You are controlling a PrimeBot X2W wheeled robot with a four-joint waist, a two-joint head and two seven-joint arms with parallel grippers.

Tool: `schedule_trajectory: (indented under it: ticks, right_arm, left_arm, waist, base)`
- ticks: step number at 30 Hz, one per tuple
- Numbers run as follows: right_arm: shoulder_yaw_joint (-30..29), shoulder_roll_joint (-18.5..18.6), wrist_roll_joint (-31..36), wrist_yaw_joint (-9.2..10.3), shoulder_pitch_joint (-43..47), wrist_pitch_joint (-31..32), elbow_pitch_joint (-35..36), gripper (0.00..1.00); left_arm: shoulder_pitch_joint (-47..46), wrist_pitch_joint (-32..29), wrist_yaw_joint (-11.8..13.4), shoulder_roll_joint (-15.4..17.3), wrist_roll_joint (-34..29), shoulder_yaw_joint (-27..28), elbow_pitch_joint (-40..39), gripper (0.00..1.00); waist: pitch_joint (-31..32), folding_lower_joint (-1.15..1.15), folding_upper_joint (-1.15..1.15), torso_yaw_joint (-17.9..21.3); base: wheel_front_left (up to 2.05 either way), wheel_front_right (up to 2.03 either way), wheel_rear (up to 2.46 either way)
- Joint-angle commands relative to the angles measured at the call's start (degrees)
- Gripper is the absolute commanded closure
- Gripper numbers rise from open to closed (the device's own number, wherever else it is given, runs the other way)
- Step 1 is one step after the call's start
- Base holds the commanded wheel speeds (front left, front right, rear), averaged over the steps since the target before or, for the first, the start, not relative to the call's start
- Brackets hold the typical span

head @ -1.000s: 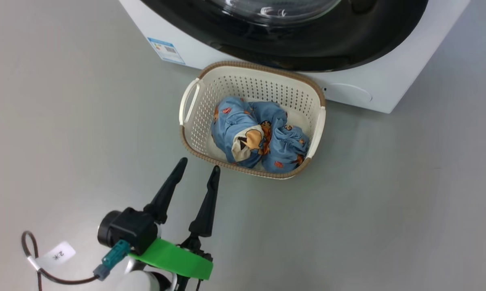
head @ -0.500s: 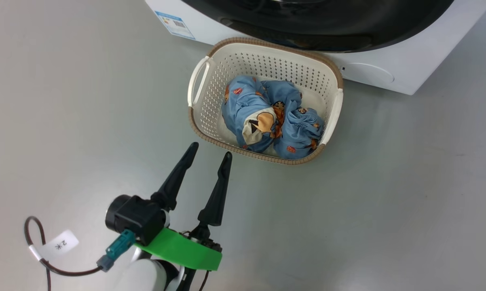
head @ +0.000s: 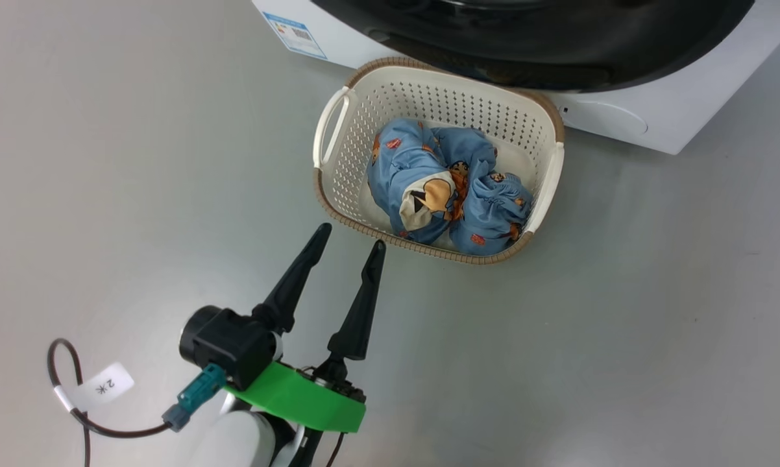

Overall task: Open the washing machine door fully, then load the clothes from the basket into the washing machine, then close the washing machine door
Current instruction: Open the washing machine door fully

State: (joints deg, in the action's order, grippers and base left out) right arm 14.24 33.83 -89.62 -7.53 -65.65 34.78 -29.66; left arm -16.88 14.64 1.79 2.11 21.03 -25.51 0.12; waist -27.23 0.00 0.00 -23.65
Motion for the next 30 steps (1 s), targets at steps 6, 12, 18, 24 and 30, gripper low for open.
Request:
schedule_trajectory:
  ticks: [6, 12, 18, 24, 30]
  right_arm:
    - [2.8, -2.1, 0.9, 0.04, 4.9, 0.7, 4.8, 1.0]
    - [5.0, -3.3, 0.6, 0.04, 10.1, 0.8, 8.1, 1.0]
    - [7.4, -5.3, 0.1, 0.04, 15.8, 0.6, 12.3, 1.0]
    - [10.0, -7.4, 0.3, 0.04, 18.9, 0.9, 15.6, 1.0]
    - [13.8, -9.6, 0.8, 0.04, 20.8, 2.0, 17.9, 1.0]
  left_arm:
    - [0.0, 0.4, 0.0, 0.8, -0.6, 2.0, -0.4, 0.0]
    - [1.4, 0.4, -0.9, 0.8, -1.9, 3.5, 0.8, 0.0]
    - [3.7, 0.4, -1.9, 0.8, -3.2, 5.9, 1.6, 0.0]
    - [5.4, 0.4, -2.5, 0.8, -3.9, 7.6, 1.8, 0.0]
    - [6.4, 0.4, -3.0, 0.8, -4.3, 8.5, 1.8, 0.0]
  waist:
    - [2.7, 0.0, 0.0, 0.7]
    - [5.7, 0.0, 0.0, 1.9]
    - [8.6, 0.0, 0.0, 2.9]
    - [10.1, 0.0, 0.0, 3.5]
    - [11.2, 0.0, 0.0, 3.5]
  base:
    - [0.0, 0.0, 0.0]
    - [0.0, 0.0, 0.0]
    - [0.0, 0.0, 0.0]
    - [0.0, 0.0, 0.0]
    - [0.0, 0.0, 0.0]
